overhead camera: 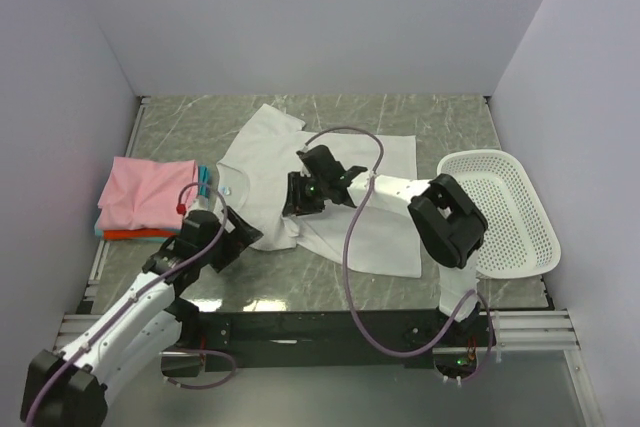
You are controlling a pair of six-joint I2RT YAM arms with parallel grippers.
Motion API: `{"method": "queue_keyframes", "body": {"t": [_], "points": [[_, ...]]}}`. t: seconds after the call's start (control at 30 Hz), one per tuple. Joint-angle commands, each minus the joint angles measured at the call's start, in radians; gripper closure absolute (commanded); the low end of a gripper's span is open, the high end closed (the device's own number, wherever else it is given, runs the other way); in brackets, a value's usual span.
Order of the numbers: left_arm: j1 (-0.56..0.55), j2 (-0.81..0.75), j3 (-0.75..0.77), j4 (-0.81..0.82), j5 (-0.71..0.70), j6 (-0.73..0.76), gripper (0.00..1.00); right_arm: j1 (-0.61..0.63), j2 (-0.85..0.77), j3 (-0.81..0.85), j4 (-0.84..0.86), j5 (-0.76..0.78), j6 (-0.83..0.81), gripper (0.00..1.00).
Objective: Fold and stack the t-shirts
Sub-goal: Flatten the tshirt out
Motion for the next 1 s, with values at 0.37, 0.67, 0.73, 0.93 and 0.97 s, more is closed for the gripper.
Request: {"method": "queue_keyframes", "body": {"t": [0.37, 0.67, 0.73, 0.93, 0.97], "points": [[-0.352, 0.355, 0.089, 0.225, -0.118, -0.107, 0.05, -0.040, -0.549, -0.296, -0.171, 0.533, 0.079, 0.25], [-0.389, 0.580, 0.193, 0.258, -0.219, -0.188, 0.36, -0.048, -0.830, -0.603, -0.214, 0.554, 0.125, 0.13], [-0.397, 0.615, 0.206, 0.235, -0.254, -0.212, 0.42, -0.054, -0.872, -0.640, -0.223, 0.573, 0.127, 0.12], [-0.398, 0.645, 0.213, 0.227, -0.277, -0.245, 0.75, -0.065, -1.030, -0.731, -0.231, 0.583, 0.125, 0.12], [-0.398, 0.642, 0.210, 0.230, -0.277, -0.245, 0.76, -0.065, -1.054, -0.731, -0.235, 0.586, 0.122, 0.12]]}}
